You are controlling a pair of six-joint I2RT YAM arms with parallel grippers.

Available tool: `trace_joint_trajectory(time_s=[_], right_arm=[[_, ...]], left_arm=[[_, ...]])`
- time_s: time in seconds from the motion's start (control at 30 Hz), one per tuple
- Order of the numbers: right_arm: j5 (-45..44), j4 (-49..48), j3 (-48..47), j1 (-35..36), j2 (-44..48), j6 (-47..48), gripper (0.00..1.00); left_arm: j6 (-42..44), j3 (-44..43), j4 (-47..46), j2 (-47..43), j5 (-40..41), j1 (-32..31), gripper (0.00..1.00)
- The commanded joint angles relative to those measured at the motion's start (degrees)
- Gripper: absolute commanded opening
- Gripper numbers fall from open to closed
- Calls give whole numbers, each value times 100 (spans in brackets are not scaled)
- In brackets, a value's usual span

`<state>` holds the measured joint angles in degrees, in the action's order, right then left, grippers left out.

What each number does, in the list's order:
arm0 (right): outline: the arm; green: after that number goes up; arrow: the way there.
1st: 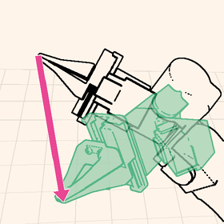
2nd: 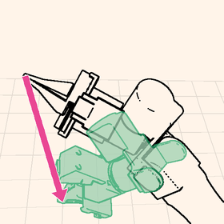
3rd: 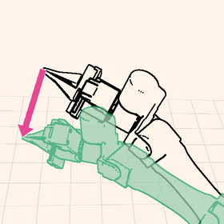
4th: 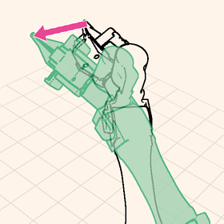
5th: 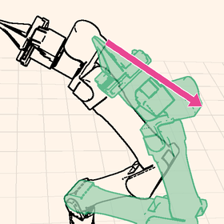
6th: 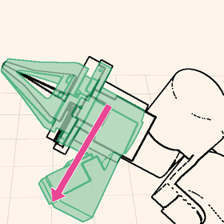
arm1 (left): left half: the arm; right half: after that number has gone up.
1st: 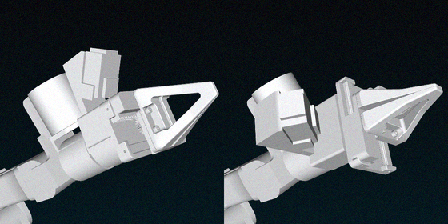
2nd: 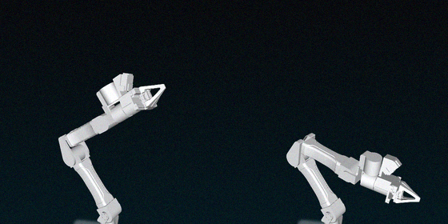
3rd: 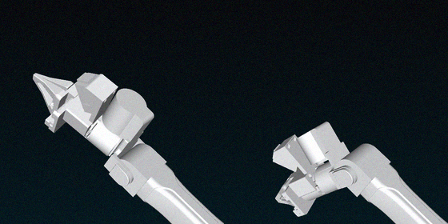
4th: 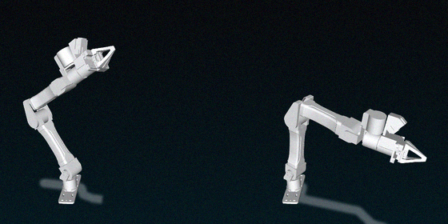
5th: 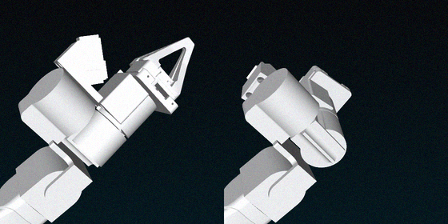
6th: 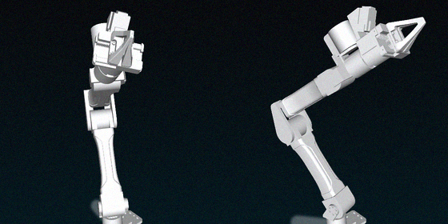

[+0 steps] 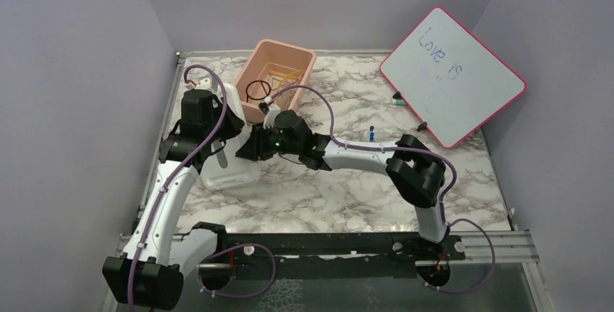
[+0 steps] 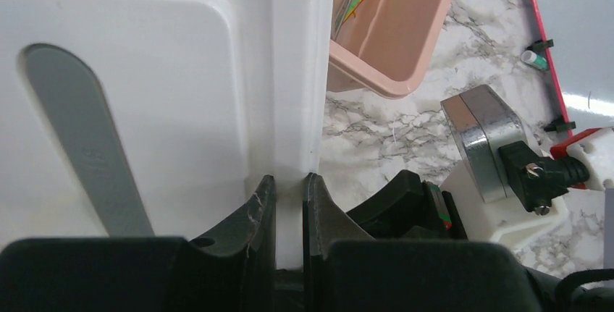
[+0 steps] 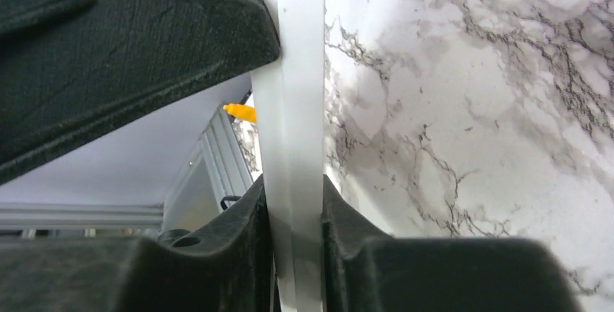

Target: Organize the chemistry lab equipment

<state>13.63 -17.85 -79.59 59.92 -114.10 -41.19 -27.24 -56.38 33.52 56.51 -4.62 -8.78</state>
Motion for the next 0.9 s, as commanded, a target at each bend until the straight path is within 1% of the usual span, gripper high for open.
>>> trace_joint_trajectory(time_s=[0.0,0.03,0.07,0.1,0.13,0.27,0.33,0.37,0.43,0.5,0.57,0.63,0.67,0.77,0.87], right_arm=[[174,-816,226,39,104,-338,17],[147,-898,259,37,157,-390,11],[114,-975,294,39,219,-442,7],[97,-1044,324,37,290,-464,3],[63,-1086,344,43,351,-478,1],[-35,-1212,394,38,659,-498,1],[-81,-1187,350,37,801,-450,1],[-106,-1160,317,36,862,-411,0],[-131,-1100,199,37,951,-342,1],[-168,-967,28,29,994,-261,1],[-223,-931,-60,26,1038,-192,1],[-312,-896,-119,8,1091,-156,1],[-366,-895,-138,-14,1125,-153,1],[-555,-857,-187,-114,1215,-176,1],[-791,-844,-214,-307,1293,-363,1]], left_arm=[[-35,-386,55,-198,-70,-43,0],[-25,-440,75,-197,-68,-45,0],[-14,-514,97,-200,-61,-45,3],[-3,-579,114,-184,-63,-47,9],[14,-645,140,-166,-73,-50,16],[70,-1032,194,-76,-54,-45,36],[107,-1359,215,-9,-13,-47,51],[138,-1557,224,30,2,-45,56],[221,-1976,227,125,86,-45,66],[341,-2400,243,244,220,-45,73],[448,-2785,254,357,343,-45,78],[541,-3149,279,462,417,-50,80],[584,-3313,278,494,586,-46,80],[718,-3706,291,620,758,-46,82],[788,-3883,286,726,858,-45,82]])
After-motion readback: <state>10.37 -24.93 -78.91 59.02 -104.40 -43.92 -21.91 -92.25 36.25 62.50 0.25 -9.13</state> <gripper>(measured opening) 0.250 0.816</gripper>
